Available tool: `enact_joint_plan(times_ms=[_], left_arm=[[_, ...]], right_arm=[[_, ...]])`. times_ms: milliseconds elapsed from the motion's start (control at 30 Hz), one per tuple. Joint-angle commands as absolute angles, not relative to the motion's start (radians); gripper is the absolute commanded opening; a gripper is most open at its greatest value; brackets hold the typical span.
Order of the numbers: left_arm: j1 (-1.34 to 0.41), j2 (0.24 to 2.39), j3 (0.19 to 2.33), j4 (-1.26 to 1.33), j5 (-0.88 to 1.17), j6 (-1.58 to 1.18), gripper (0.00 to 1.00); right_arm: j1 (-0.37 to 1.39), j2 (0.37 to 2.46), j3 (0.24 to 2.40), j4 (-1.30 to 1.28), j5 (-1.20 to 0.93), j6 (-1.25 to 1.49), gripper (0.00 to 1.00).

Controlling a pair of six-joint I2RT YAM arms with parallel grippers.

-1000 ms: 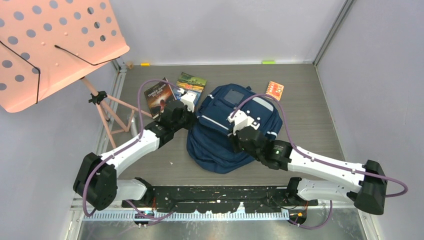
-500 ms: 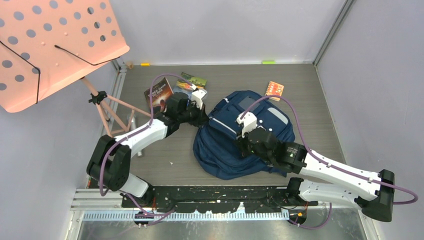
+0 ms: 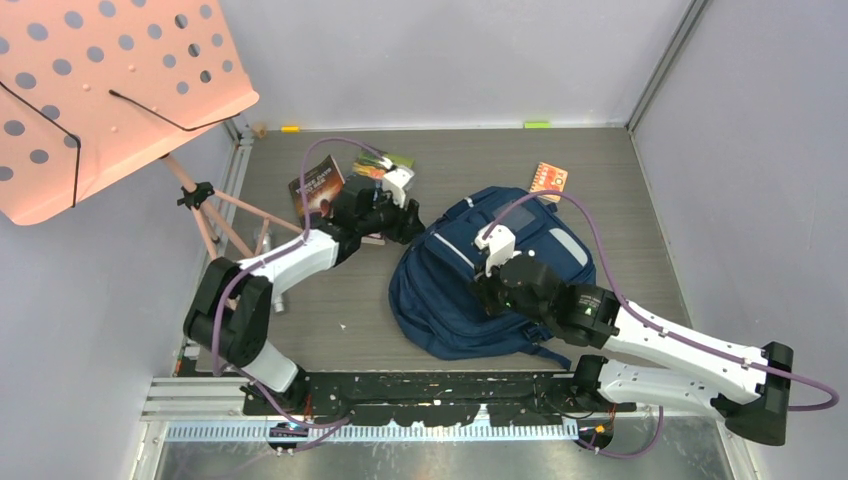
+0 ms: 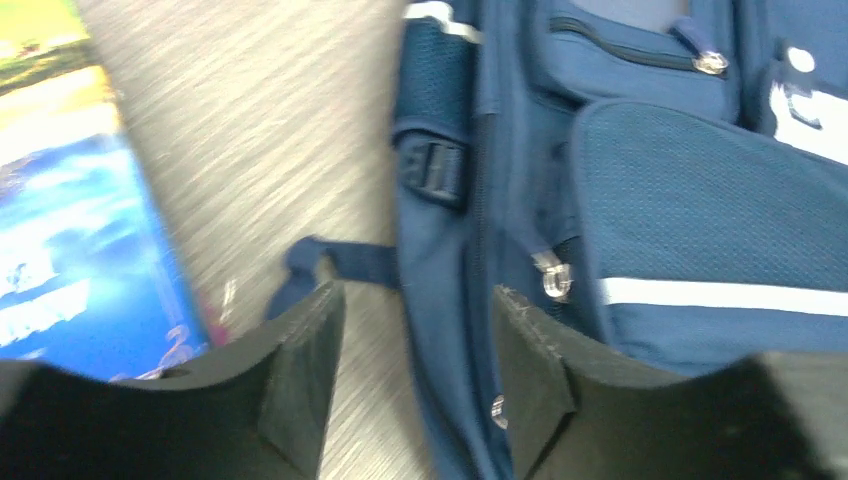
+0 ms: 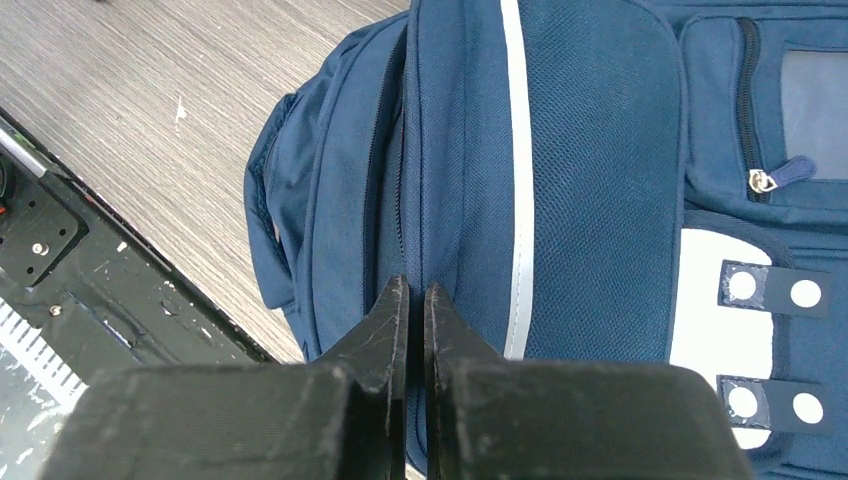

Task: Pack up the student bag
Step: Unzip the student bag at the center of the board, then pick up the personal item from the center of the board.

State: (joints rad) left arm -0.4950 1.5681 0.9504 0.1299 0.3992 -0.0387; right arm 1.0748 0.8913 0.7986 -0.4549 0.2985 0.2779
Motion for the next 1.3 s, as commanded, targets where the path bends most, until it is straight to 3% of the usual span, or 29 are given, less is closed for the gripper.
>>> enact_joint_plan(times_ms=[0, 67, 233, 467, 667, 1267], left_arm=[[-0.463, 1.396, 0.874, 0.215, 0.219, -0.029, 0.64], [-0.465, 1.281, 0.811, 0.215, 0.211, -0.021, 0.70], [-0.520, 1.087, 0.739, 0.144, 0.219, 0.044, 0.72], [-0.695, 1.017, 0.878, -0.182, 0.242, 0.256, 0.76], [-0.695, 1.062, 0.961, -0.372, 0.338, 0.425, 0.81], [-0.766, 1.287, 0.960, -0.158, 0.441, 0.438, 0.81]], right_arm=[[1.090, 0.838, 0.838, -0.368, 0.313, 0.298, 0.01], [1.090, 0.843, 0.834, -0.352, 0.304, 0.294, 0.01], [1.089, 0.868, 0.841, -0.339, 0.269, 0.293, 0.01], [1.090, 0.874, 0.854, -0.335, 0.231, 0.294, 0.01], [1.089, 0.858, 0.842, -0.315, 0.205, 0.292, 0.01], [1.089, 0.844, 0.816, -0.282, 0.186, 0.293, 0.01]])
